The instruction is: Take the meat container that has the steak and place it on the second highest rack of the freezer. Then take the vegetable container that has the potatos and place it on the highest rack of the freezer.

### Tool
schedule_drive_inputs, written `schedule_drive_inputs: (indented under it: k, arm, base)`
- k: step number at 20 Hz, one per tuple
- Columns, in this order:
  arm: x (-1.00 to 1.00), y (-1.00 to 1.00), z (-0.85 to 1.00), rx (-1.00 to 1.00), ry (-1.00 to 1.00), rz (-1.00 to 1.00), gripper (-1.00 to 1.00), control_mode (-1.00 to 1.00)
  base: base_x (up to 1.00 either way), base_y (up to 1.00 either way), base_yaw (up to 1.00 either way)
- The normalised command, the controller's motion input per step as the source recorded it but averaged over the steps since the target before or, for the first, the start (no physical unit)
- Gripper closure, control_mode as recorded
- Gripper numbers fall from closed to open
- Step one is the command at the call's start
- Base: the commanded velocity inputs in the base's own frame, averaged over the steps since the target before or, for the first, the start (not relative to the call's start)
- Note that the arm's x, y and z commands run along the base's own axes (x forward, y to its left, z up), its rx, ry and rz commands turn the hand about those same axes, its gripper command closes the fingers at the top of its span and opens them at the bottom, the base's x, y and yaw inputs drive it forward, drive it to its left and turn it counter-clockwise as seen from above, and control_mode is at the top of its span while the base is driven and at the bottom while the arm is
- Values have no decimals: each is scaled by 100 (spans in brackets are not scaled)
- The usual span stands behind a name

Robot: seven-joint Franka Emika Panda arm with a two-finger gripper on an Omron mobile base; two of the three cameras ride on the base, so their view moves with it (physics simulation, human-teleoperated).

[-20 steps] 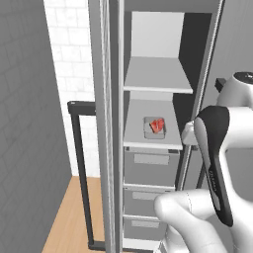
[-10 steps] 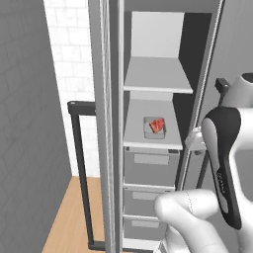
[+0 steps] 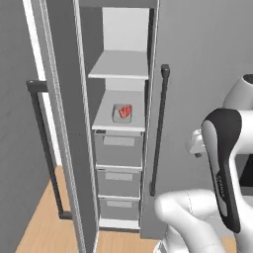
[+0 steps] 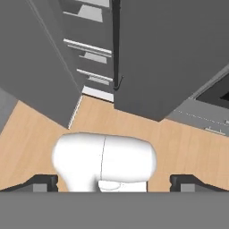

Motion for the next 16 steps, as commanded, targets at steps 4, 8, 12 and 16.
schedule_drive_inputs:
  k: [4, 8, 12, 16]
  arm:
    - [0, 0, 0, 0, 0, 0, -100, 100]
    - [0, 0, 0, 0, 0, 0, -100, 100]
    - [0, 0, 0, 0, 0, 0, -100, 100]
    - [0, 0, 0, 0, 0, 0, -100, 100]
  base:
    - [0, -100, -20]
    - [13, -100, -25]
    - [27, -100, -29]
    - [30, -100, -27]
